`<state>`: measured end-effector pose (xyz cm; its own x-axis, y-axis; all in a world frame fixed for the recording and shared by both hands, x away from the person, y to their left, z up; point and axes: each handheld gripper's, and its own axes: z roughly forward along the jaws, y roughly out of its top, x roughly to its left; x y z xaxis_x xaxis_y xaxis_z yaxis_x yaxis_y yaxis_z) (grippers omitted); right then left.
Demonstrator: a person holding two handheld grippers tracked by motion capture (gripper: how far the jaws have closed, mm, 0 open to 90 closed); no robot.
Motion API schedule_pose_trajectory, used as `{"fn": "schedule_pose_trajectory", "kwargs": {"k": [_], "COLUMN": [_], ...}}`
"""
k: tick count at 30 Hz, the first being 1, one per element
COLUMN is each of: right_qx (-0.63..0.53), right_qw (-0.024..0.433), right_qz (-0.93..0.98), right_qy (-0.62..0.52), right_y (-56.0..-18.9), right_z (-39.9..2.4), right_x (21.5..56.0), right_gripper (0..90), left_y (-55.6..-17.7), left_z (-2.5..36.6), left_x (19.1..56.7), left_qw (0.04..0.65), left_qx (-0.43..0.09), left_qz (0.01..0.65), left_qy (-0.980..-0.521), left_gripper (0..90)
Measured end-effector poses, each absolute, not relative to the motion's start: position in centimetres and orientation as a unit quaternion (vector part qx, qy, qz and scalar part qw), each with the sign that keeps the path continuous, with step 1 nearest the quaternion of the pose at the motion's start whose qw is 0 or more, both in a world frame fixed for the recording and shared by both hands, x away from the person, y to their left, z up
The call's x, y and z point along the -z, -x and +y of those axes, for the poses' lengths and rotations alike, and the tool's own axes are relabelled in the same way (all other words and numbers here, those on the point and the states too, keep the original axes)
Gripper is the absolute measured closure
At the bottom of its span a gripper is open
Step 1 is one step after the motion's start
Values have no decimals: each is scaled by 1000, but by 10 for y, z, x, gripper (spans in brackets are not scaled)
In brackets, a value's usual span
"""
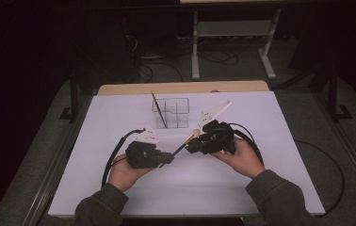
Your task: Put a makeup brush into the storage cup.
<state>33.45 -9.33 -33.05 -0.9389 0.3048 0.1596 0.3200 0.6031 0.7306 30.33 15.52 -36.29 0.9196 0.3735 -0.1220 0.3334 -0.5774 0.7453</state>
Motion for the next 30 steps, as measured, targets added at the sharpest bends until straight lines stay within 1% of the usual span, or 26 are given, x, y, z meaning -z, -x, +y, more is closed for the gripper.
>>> {"fn": "schedule_pose_trajectory", "kwargs": {"k": [9,21,30], "right_qx": [417,433,436], "right_qw": [20,41,44], "right_qz": [-894,-887,-886], "right_qy": [164,156,150], "right_y": [-334,-334,-333], "right_z": [-88,-83,-77], "right_x": [325,321,320], "right_gripper": [778,802,819], "left_y": [-302,-301,-300], "left_z": [149,139,138], "left_x": [365,369,369], "left_qw": [409,411,415], "left_qx": [-22,-17,-15], "left_qz": [190,189,190], "left_qy": [-892,-892,-890], "left_gripper": [848,849,848]}}
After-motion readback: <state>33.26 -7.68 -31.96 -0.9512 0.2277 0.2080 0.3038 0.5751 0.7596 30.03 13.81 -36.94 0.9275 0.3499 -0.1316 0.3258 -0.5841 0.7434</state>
